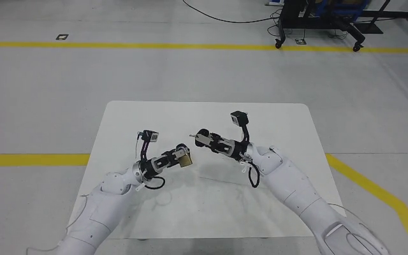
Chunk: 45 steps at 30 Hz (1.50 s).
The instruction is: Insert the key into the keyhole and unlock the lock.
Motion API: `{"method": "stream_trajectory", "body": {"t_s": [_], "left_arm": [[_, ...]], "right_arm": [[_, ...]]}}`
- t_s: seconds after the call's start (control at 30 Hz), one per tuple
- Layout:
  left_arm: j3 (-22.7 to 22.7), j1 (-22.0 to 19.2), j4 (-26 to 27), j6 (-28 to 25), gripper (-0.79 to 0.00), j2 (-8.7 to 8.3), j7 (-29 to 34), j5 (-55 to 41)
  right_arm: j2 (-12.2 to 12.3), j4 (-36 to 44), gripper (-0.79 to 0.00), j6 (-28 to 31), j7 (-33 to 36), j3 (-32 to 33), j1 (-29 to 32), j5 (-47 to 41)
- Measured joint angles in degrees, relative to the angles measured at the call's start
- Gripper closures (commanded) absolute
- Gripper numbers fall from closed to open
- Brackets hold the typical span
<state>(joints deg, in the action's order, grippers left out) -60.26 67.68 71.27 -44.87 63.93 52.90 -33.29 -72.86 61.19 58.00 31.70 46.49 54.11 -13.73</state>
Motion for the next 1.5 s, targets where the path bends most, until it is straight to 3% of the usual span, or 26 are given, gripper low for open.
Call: {"method": "stream_trajectory", "body": {"t_s": [0.3,0.43,0.7,0.87,0.93,1.03,1.2,1.27,1.37,1.5], "left_arm": [[2.6,-6.4,0.4,22.5,0.0,0.97,-5.6,5.2],[3.2,-7.9,0.7,25.5,0.0,1.24,-7.2,7.4],[3.1,-6.8,0.5,26.8,0.0,1.32,-8.9,6.3],[2.8,-7.6,-0.8,38.9,0.0,1.83,-9.4,1.1],[2.1,-8.8,-1.9,43.8,0.0,1.88,-5.8,-3.6],[2.3,-12.9,-3.8,55.4,0.0,1.87,-0.7,-7.6],[5.7,-20.0,-7.7,76.4,0.0,2.92,2.5,-8.6],[7.8,-22.2,-9.1,78.4,0.0,3.7,4.1,-8.6],[10.6,-24.7,-11.0,76.6,0.0,4.91,6.5,-9.1],[11.9,-26.0,-13.0,75.3,0.0,5.87,5.9,-10.2]], "right_arm": [[1.4,2.8,0.0,-0.3,-4.9,4.9,4.6,4.6],[2.6,6.6,0.0,-0.2,-7.8,9.1,8.4,8.2],[2.6,6.3,0.0,-0.2,-7.7,9.0,8.3,8.1],[2.7,6.9,0.0,-2.2,-8.5,9.7,8.7,8.8],[3.1,7.9,0.0,-2.8,-9.2,11.4,8.9,13.3],[4.1,12.0,0.0,-3.3,-10.3,15.3,10.1,24.4],[6.0,26.2,0.0,-7.3,-11.6,23.1,15.1,45.8],[6.7,32.9,0.0,-9.3,-9.6,25.6,16.9,53.6],[7.4,40.8,0.0,-12.0,-5.0,27.6,18.9,61.8],[7.9,47.1,0.0,-17.6,1.9,28.0,19.7,67.8]]}}
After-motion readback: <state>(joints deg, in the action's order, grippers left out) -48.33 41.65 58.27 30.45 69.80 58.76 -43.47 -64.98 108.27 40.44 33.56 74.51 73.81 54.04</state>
